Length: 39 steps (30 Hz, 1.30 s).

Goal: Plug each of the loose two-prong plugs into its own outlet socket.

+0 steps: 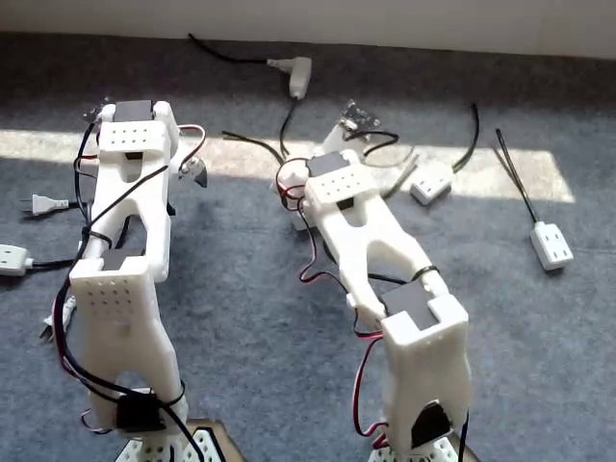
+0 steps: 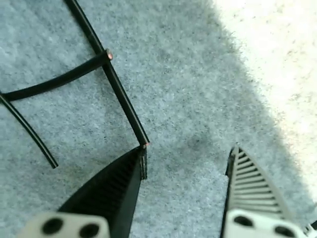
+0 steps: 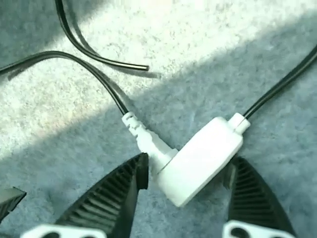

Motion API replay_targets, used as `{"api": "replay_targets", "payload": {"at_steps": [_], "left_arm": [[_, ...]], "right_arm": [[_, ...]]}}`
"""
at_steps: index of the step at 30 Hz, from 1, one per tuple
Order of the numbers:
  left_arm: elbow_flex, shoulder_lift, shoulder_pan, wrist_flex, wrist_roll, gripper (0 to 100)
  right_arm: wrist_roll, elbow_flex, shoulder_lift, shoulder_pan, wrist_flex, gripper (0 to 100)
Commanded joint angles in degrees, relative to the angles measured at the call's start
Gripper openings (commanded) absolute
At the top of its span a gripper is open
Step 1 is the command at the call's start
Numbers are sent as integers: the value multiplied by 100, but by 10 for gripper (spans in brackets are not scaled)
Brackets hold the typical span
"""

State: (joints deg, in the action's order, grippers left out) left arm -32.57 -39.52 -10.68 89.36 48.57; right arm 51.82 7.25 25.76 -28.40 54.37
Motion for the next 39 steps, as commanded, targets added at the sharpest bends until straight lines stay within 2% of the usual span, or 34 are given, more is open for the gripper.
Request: {"api": "replay_targets", "payload": {"at_steps": [1, 3, 6, 10, 11, 14, 23, 27, 33, 39], "left_arm": [[-189, 75, -13, 35, 9, 266], [-189, 75, -13, 35, 9, 266], [-189, 75, -13, 35, 9, 266], [-189, 75, -13, 44, 9, 266], [-189, 75, -13, 44, 9, 266], [-189, 75, -13, 44, 9, 266], [-215, -171, -13, 18, 9, 266], [-224, -207, -13, 18, 9, 266], [-224, -215, -13, 18, 9, 266], [-224, -242, -13, 18, 9, 266]], "right_arm": [[440, 75, -13, 259, -84, 241], [677, 66, 22, 365, -75, 241], [651, 40, 31, 418, -66, 218], [642, 22, 31, 505, 75, 71], [545, 22, 31, 541, 145, 63], [193, 31, 4, 629, 268, 66], [167, 92, -4, 980, 242, 56], [105, 66, -251, 1446, 4, 56], [-914, 66, -954, 2097, -13, 56], [-2646, 611, -998, 2387, -462, 56]]}}
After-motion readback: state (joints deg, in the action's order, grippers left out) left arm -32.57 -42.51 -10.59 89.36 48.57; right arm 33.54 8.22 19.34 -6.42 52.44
